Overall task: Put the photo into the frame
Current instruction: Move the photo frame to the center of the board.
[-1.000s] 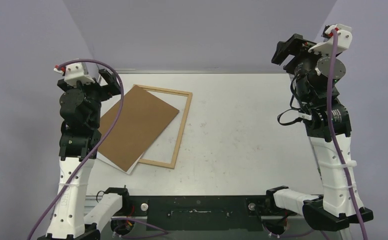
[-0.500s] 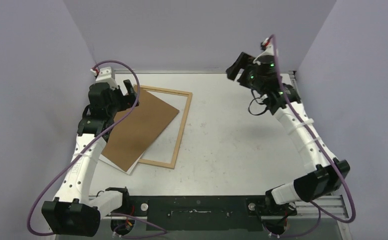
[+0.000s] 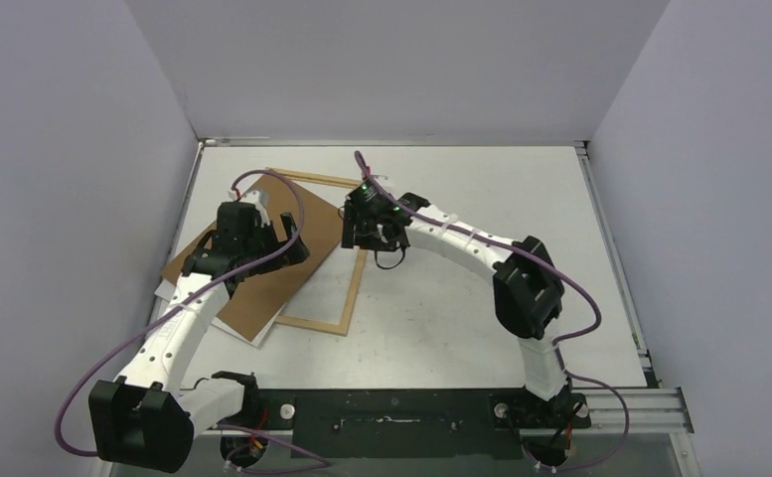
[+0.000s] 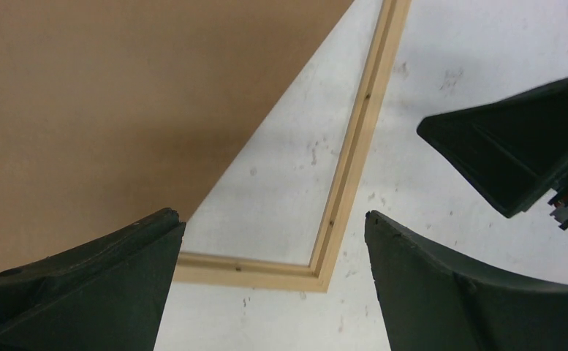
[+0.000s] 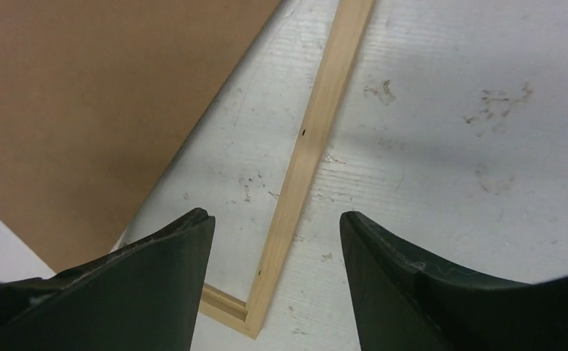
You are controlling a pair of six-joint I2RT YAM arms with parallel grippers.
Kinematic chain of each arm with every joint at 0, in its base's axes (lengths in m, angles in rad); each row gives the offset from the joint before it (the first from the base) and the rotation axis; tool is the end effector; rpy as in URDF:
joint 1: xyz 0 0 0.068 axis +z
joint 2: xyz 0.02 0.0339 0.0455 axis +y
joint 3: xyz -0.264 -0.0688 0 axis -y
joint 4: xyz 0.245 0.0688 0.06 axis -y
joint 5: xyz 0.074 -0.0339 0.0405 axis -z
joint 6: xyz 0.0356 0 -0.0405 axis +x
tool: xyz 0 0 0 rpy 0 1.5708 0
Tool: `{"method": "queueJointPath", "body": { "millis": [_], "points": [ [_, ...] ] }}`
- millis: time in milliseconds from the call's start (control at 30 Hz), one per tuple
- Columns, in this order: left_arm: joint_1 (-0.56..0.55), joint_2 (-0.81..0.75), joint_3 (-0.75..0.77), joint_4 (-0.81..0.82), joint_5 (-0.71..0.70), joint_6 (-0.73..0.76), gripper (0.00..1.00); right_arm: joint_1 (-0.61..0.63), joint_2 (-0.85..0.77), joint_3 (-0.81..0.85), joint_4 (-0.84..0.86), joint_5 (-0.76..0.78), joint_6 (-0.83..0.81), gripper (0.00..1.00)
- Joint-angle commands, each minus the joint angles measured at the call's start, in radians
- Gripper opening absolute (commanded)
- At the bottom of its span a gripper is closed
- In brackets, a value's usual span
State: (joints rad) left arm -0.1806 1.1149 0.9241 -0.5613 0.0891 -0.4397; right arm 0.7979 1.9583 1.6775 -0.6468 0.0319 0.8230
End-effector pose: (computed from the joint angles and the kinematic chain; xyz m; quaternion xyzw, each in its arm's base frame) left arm 0.2312 -0.0454 0.2882 -0.1008 0.9111 -0.1603 0.3662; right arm 0.3063 0.3124 0.2600 0.0169 0.9485 0.2186 0.2288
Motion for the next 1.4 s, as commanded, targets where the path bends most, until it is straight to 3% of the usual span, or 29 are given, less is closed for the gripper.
{"method": "queueJointPath", "body": {
  "millis": [0, 267, 733, 967, 1167, 1367],
  "points": [
    [-0.003, -0.083, -0.065, -0.045, 0.042, -0.082, 0.94, 0.049, 0.076, 0.131, -0.126, 0.128, -0.022, 0.64],
    [-0.005, -0.113, -0.155, -0.038, 0.06, -0.118, 0.94, 0.113, 0.239, 0.273, -0.238, 0.193, -0.073, 0.61],
    [-0.003, -0.102, -0.197, -0.024, 0.043, -0.142, 0.9, 0.126, 0.382, 0.364, -0.234, 0.184, -0.059, 0.57],
    [-0.004, -0.092, -0.183, -0.042, -0.026, -0.151, 0.89, 0.12, 0.349, 0.287, -0.244, 0.232, -0.031, 0.48],
    [-0.006, -0.074, -0.182, 0.015, 0.089, -0.132, 0.87, 0.1, 0.318, 0.219, -0.228, 0.202, -0.026, 0.21],
    [-0.023, -0.058, -0.142, -0.013, 0.055, -0.081, 0.84, 0.043, 0.199, 0.075, -0.188, 0.207, -0.069, 0.13]
  ]
}}
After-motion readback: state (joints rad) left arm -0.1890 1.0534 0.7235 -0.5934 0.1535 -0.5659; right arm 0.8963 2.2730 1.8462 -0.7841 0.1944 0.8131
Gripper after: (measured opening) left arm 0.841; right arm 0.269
